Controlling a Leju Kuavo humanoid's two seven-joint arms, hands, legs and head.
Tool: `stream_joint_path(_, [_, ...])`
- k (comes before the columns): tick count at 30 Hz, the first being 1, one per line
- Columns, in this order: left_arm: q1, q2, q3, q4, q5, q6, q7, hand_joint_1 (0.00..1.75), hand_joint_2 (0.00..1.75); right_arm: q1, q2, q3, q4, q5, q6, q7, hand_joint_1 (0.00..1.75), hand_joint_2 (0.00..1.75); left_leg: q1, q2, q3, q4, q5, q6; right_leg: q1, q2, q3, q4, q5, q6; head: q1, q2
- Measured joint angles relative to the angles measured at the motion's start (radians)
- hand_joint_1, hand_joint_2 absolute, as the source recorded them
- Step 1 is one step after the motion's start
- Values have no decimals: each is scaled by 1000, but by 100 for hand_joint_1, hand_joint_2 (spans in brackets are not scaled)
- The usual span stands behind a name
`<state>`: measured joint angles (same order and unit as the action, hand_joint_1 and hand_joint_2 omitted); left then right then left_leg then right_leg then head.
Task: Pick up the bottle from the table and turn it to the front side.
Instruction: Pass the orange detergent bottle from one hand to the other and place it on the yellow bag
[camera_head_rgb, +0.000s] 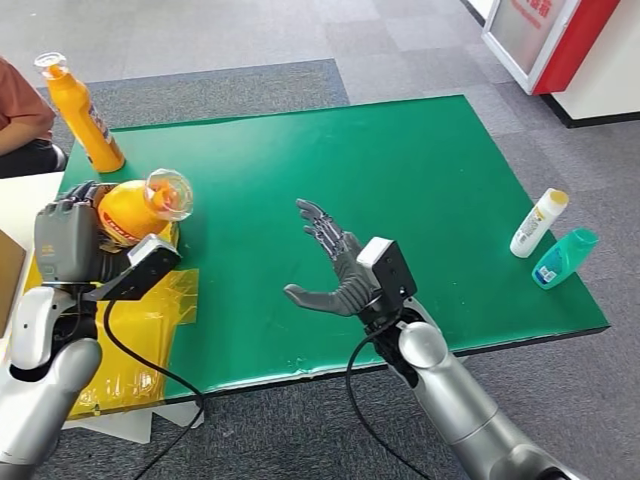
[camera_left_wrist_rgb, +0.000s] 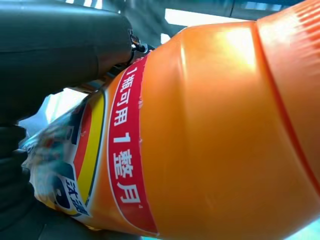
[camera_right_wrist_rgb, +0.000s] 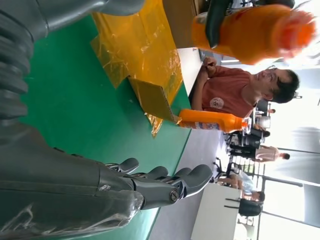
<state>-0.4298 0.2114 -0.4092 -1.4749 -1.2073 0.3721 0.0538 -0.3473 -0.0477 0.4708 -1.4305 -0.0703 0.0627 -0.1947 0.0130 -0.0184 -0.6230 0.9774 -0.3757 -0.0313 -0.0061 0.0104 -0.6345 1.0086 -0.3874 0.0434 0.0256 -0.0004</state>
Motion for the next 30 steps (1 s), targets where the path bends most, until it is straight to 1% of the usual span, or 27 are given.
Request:
stream_joint_path(3, [0,27,-6,32,-155,15,40,175,175,-1,0,-1,0,1,5,3,0,175,0,0,0,0,0,0,0,0,0,0,0,0,0,0])
stream_joint_path(7, [0,58,-19,76,-292,22,81,175,175,-3,0,0,0,6,11,9,0,175,0,0,0,0,0,0,0,0,0,0,0,0,0,0])
stream_joint_path(11, [-8,117,-75,141,-351,21,138,175,175,-18,0,3,2,11,21,14,0,175,0,0,0,0,0,0,0,0,0,0,0,0,0,0])
stream_joint_path(13, [-10,141,-102,186,-355,25,147,175,175,-26,0,4,3,10,25,14,0,175,0,0,0,0,0,0,0,0,0,0,0,0,0,0])
stream_joint_path(16, [-8,153,-119,256,-352,39,123,175,175,-32,0,6,3,8,29,14,0,175,0,0,0,0,0,-1,0,0,0,0,0,0,0,0])
stream_joint_path(21, [-4,151,-121,335,-326,41,80,175,175,-35,0,14,3,8,35,21,0,175,0,0,0,0,0,-1,0,0,0,0,0,0,0,0])
stream_joint_path(26, [-9,139,-108,420,-240,14,-15,175,175,-40,0,25,7,17,48,33,0,175,0,0,0,0,0,-1,0,0,0,0,0,0,0,0])
stream_joint_path(30, [-18,124,-96,485,-201,-4,-45,175,175,-45,1,36,9,23,54,36,0,175,0,0,0,0,0,-1,0,0,0,0,0,0,0,0])
